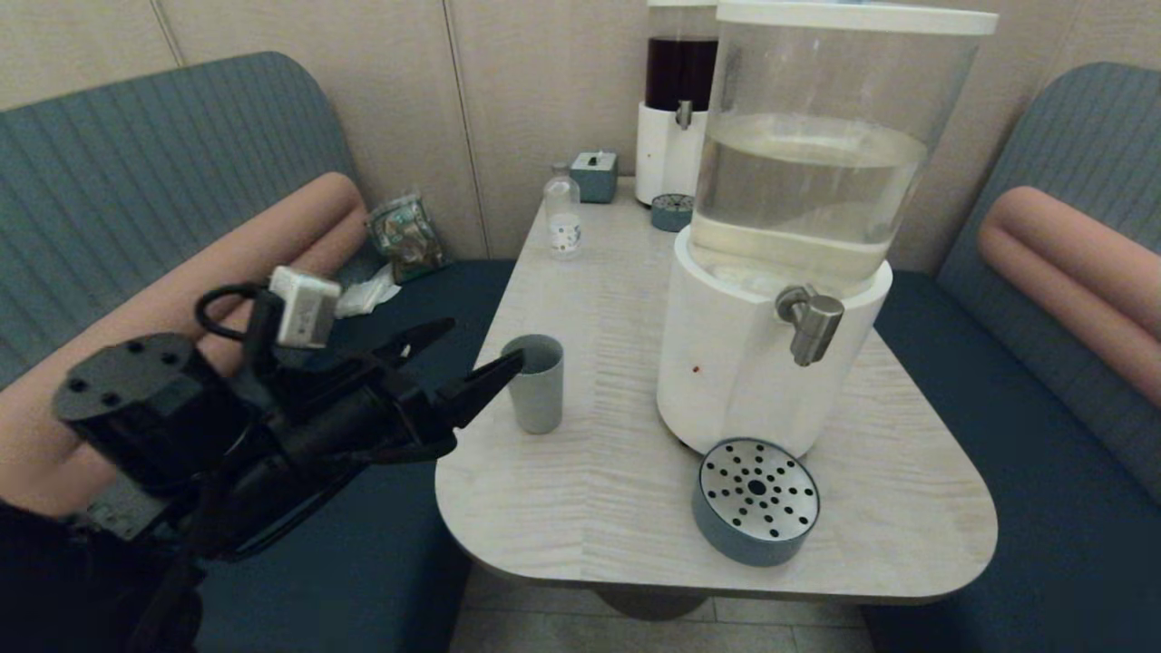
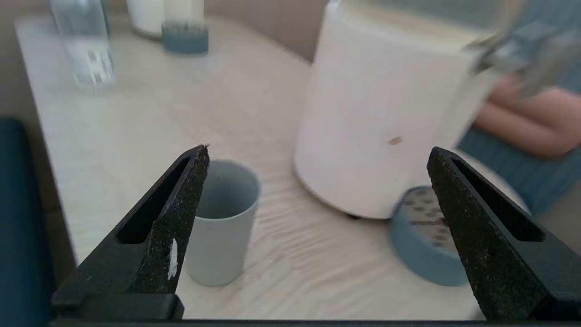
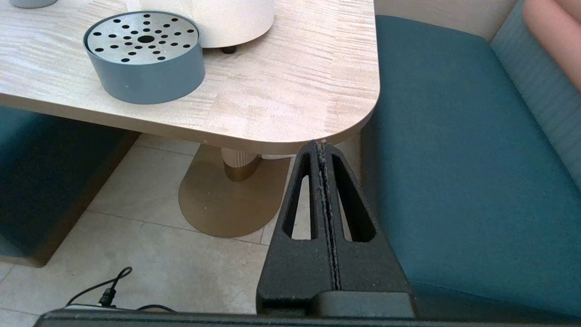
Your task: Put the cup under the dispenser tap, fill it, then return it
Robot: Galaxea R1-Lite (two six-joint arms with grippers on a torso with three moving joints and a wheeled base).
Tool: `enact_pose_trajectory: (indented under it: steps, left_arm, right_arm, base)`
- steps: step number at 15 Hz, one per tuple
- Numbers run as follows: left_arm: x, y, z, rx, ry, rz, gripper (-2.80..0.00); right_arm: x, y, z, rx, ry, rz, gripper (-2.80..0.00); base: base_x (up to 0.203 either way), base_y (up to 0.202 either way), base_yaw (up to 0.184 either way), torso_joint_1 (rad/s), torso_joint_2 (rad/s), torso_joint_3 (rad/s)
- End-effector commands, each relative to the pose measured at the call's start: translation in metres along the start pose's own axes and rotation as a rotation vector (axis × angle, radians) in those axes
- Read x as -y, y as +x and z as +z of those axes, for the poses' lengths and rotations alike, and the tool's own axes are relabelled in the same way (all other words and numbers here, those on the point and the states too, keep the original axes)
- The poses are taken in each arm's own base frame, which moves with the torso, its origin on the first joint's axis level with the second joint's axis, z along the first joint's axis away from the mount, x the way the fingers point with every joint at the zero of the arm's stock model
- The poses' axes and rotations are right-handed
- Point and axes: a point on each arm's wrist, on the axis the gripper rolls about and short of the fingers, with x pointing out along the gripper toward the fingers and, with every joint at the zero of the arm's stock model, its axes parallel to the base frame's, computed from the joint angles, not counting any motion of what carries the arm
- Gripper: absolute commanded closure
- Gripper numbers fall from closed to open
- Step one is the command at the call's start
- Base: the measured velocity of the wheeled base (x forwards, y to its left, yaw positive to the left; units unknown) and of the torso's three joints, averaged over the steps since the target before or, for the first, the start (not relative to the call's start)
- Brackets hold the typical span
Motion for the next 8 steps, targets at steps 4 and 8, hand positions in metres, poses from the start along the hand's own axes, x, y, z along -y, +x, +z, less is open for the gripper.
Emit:
enact_pose_trajectory:
  steps: [4,8]
  left_arm:
    - [0.029,-0.058,0.034,0.106,0.034,-0.009,-2.80]
    - [0.047,-0.101,0.061,0.238,0.066,0.039,-2.80]
  right_arm:
    - [0.000,0.000,0.000,0.001,-0.001,0.001,0.00]
    - [0.000,0.000,0.000,0.001,-0.001,0.001,0.00]
  base:
    - [0.000,0.000,0.000,0.000,0.00,0.000]
    - [0.000,0.000,0.000,0.000,0.00,0.000]
